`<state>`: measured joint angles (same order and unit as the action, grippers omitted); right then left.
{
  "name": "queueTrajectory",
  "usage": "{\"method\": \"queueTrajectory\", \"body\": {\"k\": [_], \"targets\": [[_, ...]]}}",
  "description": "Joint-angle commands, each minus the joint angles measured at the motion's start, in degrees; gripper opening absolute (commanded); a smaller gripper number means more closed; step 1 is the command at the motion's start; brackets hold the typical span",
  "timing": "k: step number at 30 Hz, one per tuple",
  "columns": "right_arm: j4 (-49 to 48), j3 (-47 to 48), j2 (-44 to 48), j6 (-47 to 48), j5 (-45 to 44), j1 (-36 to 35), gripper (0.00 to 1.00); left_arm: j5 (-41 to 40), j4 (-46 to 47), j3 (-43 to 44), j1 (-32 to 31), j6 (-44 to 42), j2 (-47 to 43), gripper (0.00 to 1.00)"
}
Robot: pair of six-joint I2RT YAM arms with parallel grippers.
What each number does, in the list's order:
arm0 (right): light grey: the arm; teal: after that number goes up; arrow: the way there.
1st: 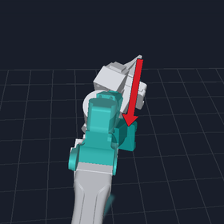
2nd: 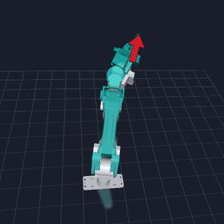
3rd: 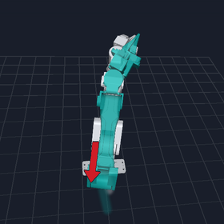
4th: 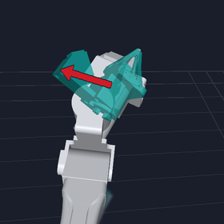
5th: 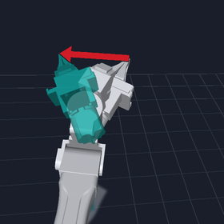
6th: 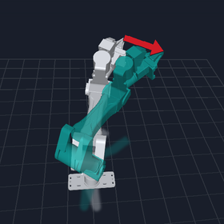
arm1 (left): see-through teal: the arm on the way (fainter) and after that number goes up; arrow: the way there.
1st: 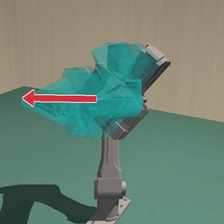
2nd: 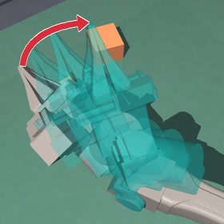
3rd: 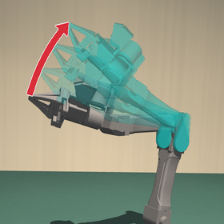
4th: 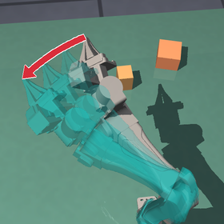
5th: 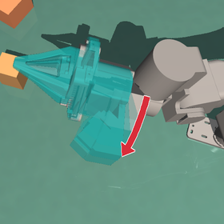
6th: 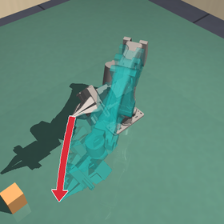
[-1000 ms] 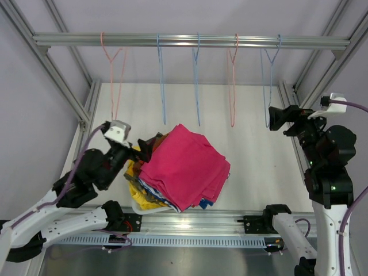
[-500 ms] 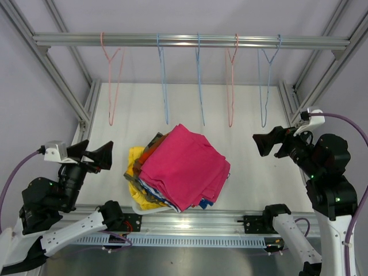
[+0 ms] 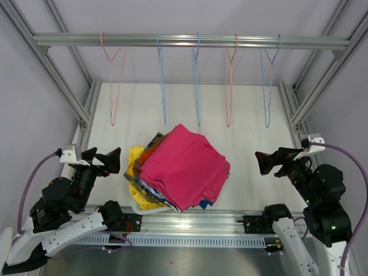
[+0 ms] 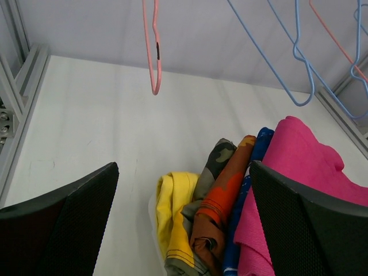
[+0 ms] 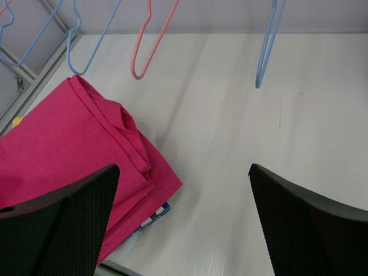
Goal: Remove the trousers from the hanger
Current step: Reset both arms
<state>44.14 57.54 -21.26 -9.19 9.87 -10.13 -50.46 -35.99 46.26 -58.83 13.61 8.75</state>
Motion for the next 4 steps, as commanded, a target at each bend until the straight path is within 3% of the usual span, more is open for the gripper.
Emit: {"method": "queueTrajectory", "body": {"k": [1,4], "targets": [[-5.02,-1.28,2.18,-0.47,-2.57,-1.46,0.99,0.18,0.83,-1.17,0.64,1.51,-0.58,0.99],[-5.72,-2.95,3.76,-1.35,-6.16,-5.23,1.0,3.86,1.62,-2.14,2.83,1.42,-0.67,0.99]]}}
